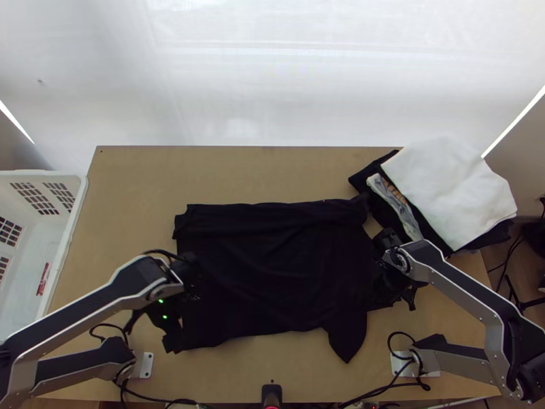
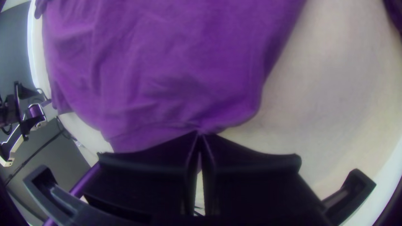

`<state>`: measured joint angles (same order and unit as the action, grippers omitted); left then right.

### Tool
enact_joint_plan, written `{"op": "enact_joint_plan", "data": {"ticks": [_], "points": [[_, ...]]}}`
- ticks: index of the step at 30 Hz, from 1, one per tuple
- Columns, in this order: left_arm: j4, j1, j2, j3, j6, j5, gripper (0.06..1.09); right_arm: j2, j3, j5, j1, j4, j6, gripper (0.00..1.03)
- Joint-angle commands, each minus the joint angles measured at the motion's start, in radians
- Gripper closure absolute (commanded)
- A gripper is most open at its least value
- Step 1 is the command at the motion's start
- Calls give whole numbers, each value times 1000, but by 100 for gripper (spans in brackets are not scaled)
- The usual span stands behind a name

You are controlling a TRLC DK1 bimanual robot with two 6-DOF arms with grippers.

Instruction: Fold the t-shirt

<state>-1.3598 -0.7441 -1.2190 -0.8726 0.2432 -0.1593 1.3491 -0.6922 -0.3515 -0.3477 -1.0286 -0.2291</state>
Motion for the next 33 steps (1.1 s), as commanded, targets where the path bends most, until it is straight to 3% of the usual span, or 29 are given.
{"op": "enact_joint_plan", "data": {"ticks": [1, 12, 28, 33], "points": [[113, -140, -57, 41, -33, 44, 20, -7, -12, 0, 1, -4, -10, 100], [212, -213, -159, 129, -45, 70, 20, -11, -49, 2, -4, -19, -24, 100], [291, -279, -223, 98, -96, 66, 22, -39, -50, 2, -4, -44, -24, 100], [353, -270, -209, 69, -142, 55, 74, -45, -49, 2, -5, -44, -26, 100]]}}
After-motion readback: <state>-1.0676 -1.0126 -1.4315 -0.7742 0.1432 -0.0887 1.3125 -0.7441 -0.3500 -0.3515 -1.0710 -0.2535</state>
